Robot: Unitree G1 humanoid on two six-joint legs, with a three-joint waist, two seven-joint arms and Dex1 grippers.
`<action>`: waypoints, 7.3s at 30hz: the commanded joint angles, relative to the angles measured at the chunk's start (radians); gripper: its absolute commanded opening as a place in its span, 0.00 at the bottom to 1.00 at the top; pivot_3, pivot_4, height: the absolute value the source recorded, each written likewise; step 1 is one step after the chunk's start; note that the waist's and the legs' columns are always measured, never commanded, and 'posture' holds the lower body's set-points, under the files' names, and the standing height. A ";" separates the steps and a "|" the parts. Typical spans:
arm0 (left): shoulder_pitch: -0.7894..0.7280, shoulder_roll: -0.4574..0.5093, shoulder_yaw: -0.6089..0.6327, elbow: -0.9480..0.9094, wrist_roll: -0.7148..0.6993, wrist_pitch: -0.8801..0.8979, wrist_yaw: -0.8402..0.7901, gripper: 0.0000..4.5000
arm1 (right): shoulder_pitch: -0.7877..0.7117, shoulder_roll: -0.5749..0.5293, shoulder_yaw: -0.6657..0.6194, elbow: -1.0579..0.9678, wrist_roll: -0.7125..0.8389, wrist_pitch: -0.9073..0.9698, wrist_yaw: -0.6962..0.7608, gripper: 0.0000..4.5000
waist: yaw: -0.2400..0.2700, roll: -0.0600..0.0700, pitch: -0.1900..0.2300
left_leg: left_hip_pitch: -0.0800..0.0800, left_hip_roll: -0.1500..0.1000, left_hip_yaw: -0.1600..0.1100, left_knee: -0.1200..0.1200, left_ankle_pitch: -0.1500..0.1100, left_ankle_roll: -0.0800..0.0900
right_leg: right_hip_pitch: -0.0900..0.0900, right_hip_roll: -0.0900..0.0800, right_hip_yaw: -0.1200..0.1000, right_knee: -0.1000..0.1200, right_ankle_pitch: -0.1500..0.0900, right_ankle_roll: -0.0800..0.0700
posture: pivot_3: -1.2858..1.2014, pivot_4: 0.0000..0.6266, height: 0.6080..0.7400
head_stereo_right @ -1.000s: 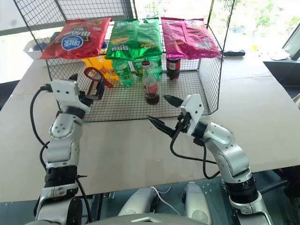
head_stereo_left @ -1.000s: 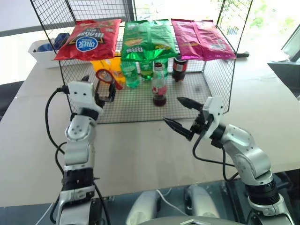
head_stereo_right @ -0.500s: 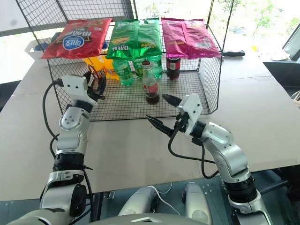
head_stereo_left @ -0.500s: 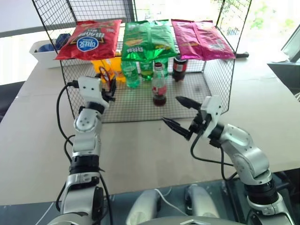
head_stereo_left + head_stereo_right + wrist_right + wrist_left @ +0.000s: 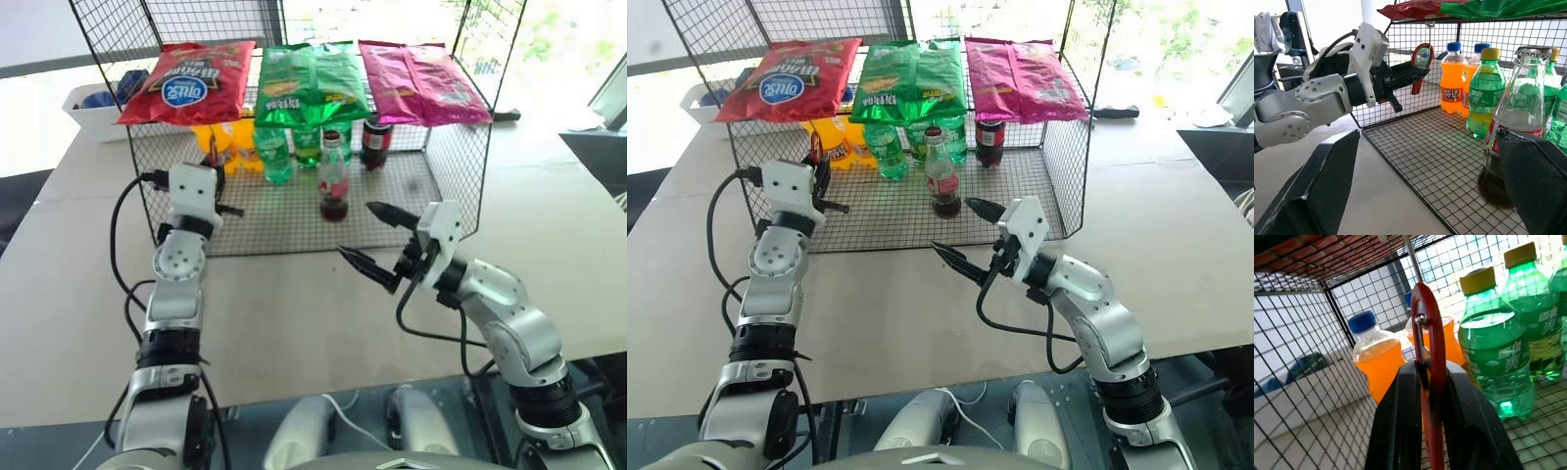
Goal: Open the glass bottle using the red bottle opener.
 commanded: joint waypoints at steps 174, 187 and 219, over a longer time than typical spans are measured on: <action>-0.393 -0.293 -0.101 0.578 -0.289 -0.214 -0.480 0.63 | -0.029 0.012 -0.186 0.013 0.102 0.214 -0.329 0.00 | -0.002 -0.001 -0.001 | -0.003 0.000 0.004 0.000 0.000 0.001 | -0.004 0.001 0.004 0.001 0.000 0.000 | 0.52 0.24 0.96; -0.124 -0.258 -0.197 -0.024 -0.382 0.109 -0.616 0.58 | -0.078 -0.015 -0.191 0.035 -0.012 0.091 -0.329 0.00 | -0.018 -0.001 -0.001 | -0.005 0.000 0.005 0.000 0.000 0.001 | -0.006 0.000 0.005 0.002 0.000 0.000 | 0.52 0.24 0.96; 0.162 -0.172 -0.284 -0.543 -0.501 0.306 -0.674 0.98 | -0.040 -0.026 -0.135 0.086 -0.181 -0.078 -0.255 0.00 | -0.022 -0.001 -0.001 | -0.003 0.000 0.007 0.000 0.000 0.001 | -0.005 0.000 0.007 0.003 0.000 0.000 | 0.52 0.24 0.96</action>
